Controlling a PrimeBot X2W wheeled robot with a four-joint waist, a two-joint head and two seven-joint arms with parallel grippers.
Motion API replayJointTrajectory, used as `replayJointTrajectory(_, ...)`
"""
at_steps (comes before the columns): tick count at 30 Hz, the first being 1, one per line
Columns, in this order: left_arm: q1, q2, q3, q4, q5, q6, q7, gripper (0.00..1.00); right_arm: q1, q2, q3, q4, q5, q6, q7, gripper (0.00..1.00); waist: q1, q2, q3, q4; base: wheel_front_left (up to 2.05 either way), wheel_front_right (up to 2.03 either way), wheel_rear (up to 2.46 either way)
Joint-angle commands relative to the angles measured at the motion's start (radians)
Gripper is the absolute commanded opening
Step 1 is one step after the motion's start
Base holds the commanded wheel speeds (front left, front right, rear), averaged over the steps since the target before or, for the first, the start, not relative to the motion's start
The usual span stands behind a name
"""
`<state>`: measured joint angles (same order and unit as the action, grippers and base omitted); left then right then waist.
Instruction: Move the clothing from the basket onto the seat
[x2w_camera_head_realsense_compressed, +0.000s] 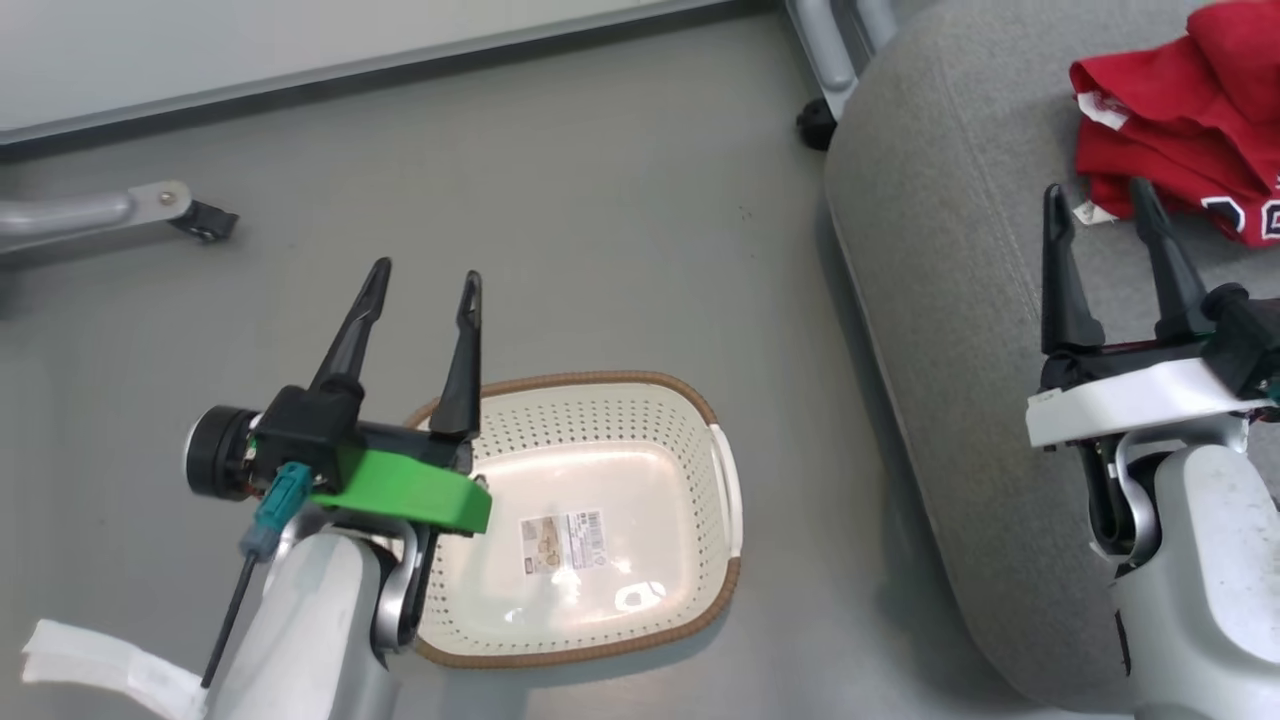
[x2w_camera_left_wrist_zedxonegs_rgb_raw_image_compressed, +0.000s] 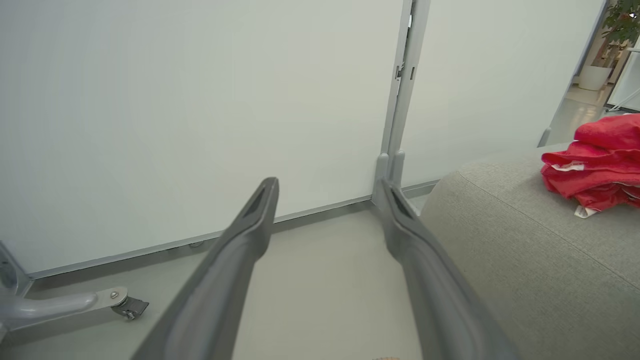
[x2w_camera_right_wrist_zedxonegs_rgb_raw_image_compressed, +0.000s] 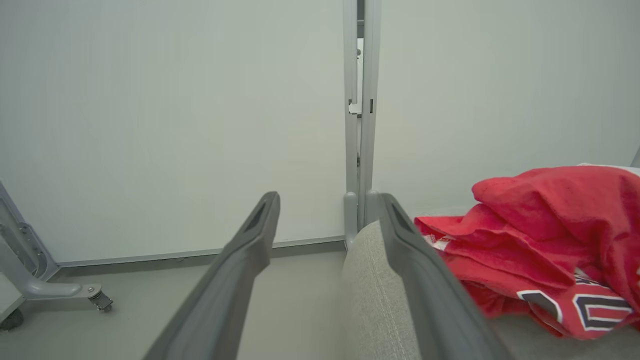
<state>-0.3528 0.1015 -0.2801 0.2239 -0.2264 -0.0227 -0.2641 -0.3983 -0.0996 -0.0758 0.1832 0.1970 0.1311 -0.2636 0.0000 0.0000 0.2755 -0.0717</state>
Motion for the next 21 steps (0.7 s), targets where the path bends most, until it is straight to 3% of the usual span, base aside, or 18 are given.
replayJointTrajectory(1, 0.027, -0.006, 0.021, -0.005, 0.011, -0.002, 0.000, 1.00, 0.022, 0.004, 0.008, -0.010, -0.005, -0.001, -0.002, 1.00, 0.0000, 0.0000, -0.038, 0.040, 0.00, 0.00, 0.00)
replayJointTrajectory(21, 0.185, -0.045, 0.204, -0.018, 0.049, -0.031, 0.000, 1.00, 0.220, 0.047, 0.066, -0.095, -0.024, -0.001, -0.002, 1.00, 0.0000, 0.0000, -0.162, 0.118, 0.00, 0.00, 0.00)
